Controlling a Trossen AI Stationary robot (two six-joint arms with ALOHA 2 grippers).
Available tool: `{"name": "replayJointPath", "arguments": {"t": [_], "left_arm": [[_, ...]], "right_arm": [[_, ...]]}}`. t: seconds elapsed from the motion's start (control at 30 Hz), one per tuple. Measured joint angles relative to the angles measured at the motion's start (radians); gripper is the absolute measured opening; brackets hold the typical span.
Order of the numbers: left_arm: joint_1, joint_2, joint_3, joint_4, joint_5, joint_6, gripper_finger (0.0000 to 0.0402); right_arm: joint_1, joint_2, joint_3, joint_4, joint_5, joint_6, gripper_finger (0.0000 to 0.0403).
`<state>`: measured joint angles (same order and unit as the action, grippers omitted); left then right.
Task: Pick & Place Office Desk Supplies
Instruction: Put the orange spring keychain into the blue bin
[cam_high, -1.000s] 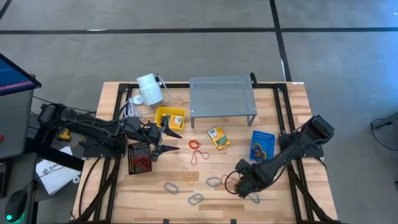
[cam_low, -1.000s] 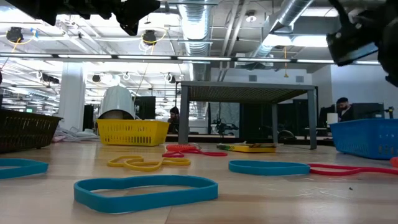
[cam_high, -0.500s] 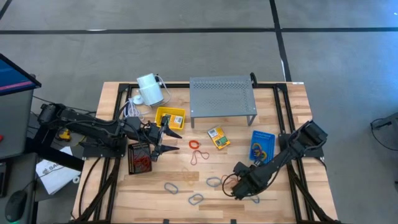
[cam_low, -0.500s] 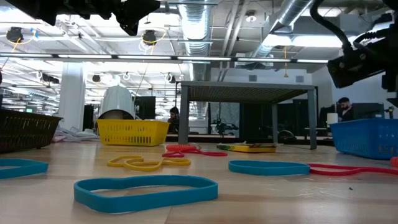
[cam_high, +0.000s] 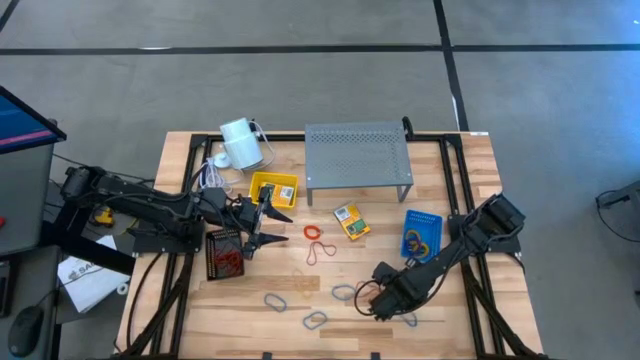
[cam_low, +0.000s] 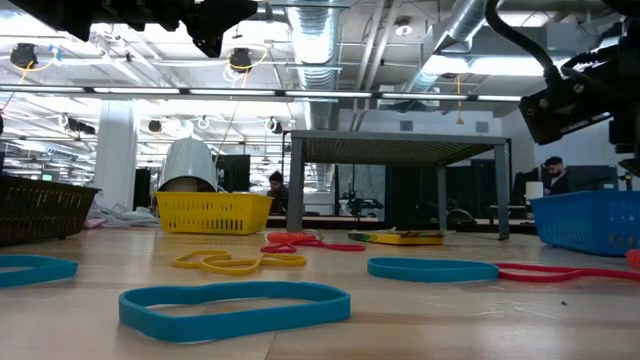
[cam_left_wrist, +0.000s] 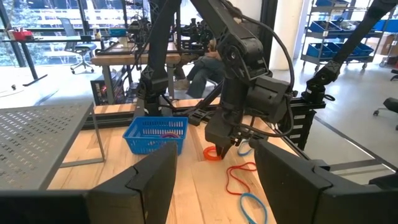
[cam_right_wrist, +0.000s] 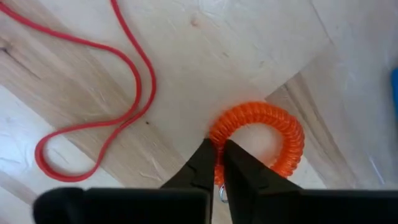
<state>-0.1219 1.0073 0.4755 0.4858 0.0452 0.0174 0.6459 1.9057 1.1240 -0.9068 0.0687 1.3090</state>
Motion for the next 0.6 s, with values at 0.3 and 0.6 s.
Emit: {"name": "replayJointPath", "arguments": {"t": [0.3, 0.6], "left_arm": [[0.000, 0.000, 0.000, 0.000, 0.000, 0.000, 0.0211], [0.000, 0.000, 0.000, 0.000, 0.000, 0.000, 0.0211]], "right_arm": [[-0.012, 0.001, 0.000, 0.002, -0.020, 0.000, 0.0007], [-0.005, -0.030, 0.061, -0.084, 0.037, -0.019, 0.0003]]}}
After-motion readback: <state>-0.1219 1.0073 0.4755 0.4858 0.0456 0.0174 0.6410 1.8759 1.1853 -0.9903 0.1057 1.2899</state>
